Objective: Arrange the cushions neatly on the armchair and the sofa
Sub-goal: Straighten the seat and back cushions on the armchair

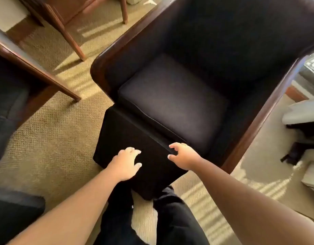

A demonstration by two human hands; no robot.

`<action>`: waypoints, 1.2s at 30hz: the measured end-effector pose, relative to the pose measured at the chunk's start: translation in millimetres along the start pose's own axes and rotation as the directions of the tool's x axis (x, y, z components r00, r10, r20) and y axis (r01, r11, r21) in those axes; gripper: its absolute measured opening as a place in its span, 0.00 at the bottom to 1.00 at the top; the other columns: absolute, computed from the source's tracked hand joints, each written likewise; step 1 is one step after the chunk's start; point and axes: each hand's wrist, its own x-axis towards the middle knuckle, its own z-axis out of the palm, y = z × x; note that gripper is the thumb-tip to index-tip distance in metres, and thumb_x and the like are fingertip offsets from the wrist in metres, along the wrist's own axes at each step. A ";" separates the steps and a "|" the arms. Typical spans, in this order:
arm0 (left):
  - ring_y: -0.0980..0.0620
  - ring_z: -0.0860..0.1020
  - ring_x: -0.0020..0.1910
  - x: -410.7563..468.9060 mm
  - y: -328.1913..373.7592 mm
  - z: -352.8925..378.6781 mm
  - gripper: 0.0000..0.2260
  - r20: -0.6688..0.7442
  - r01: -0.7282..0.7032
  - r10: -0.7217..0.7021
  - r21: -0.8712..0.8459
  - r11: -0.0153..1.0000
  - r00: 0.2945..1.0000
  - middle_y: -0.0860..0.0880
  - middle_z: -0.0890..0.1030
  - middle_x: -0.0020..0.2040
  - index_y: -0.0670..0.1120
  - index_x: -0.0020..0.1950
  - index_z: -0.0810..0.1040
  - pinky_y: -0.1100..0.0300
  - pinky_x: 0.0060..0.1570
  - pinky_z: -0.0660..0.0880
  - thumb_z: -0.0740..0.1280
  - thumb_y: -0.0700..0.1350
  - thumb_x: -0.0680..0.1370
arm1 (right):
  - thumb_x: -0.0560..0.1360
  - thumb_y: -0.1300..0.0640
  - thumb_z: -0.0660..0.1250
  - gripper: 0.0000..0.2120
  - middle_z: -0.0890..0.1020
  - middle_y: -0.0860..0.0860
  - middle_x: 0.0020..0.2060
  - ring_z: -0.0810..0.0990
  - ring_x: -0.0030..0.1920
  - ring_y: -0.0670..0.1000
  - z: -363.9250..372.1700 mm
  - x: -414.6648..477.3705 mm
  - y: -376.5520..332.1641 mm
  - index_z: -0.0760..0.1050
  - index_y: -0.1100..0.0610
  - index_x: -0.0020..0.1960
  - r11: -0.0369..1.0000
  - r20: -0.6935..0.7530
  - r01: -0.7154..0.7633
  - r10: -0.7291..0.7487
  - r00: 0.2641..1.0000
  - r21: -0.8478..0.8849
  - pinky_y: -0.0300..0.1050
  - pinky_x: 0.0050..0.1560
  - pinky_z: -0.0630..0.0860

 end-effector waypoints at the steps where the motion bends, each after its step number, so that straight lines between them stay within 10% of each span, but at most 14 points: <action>1: 0.45 0.62 0.77 19.5 -4.4 -2.8 0.27 -0.010 -0.027 0.028 0.083 0.996 1.000 0.49 0.60 0.80 0.53 0.79 0.63 0.47 0.73 0.65 0.64 0.55 0.81 | 0.81 0.46 0.66 0.27 0.69 0.53 0.73 0.75 0.69 0.55 6.2 13.1 1.2 0.66 0.50 0.78 1.000 -0.003 -0.009 0.009 1.000 -0.003 0.47 0.68 0.71; 7: 0.41 0.47 0.81 116.4 -31.6 -17.5 0.35 -0.112 -0.066 0.122 0.412 0.909 0.986 0.43 0.47 0.83 0.51 0.83 0.50 0.43 0.76 0.58 0.65 0.54 0.81 | 0.80 0.46 0.66 0.34 0.57 0.53 0.80 0.68 0.74 0.57 48.8 90.5 3.6 0.56 0.49 0.82 0.995 -0.005 -0.097 0.097 0.995 -0.010 0.54 0.71 0.70; 16: 0.41 0.55 0.78 152.6 -72.4 -0.9 0.41 -0.286 -0.047 0.240 0.547 0.836 0.928 0.45 0.57 0.80 0.52 0.82 0.52 0.42 0.73 0.63 0.72 0.54 0.75 | 0.70 0.26 0.65 0.51 0.64 0.55 0.77 0.63 0.75 0.59 89.1 120.7 -7.3 0.50 0.50 0.83 0.954 -0.362 -0.162 0.063 0.930 -0.251 0.57 0.72 0.66; 28: 0.39 0.60 0.75 111.6 -61.0 -10.5 0.38 -0.169 -0.086 0.226 0.586 0.806 0.959 0.43 0.61 0.75 0.54 0.81 0.53 0.39 0.76 0.56 0.68 0.57 0.77 | 0.66 0.25 0.71 0.52 0.67 0.50 0.72 0.67 0.72 0.55 89.0 81.7 -16.6 0.59 0.51 0.80 0.985 -0.186 -0.132 0.110 0.976 -0.112 0.58 0.70 0.67; 36: 0.44 0.44 0.82 73.3 -81.2 1.3 0.36 0.046 -0.338 0.375 0.544 0.768 0.926 0.46 0.46 0.83 0.47 0.75 0.60 0.43 0.79 0.46 0.71 0.58 0.74 | 0.67 0.29 0.72 0.43 0.61 0.49 0.72 0.57 0.77 0.55 138.1 32.3 -13.3 0.63 0.47 0.75 0.996 -0.221 -0.039 0.019 0.975 -0.084 0.57 0.76 0.57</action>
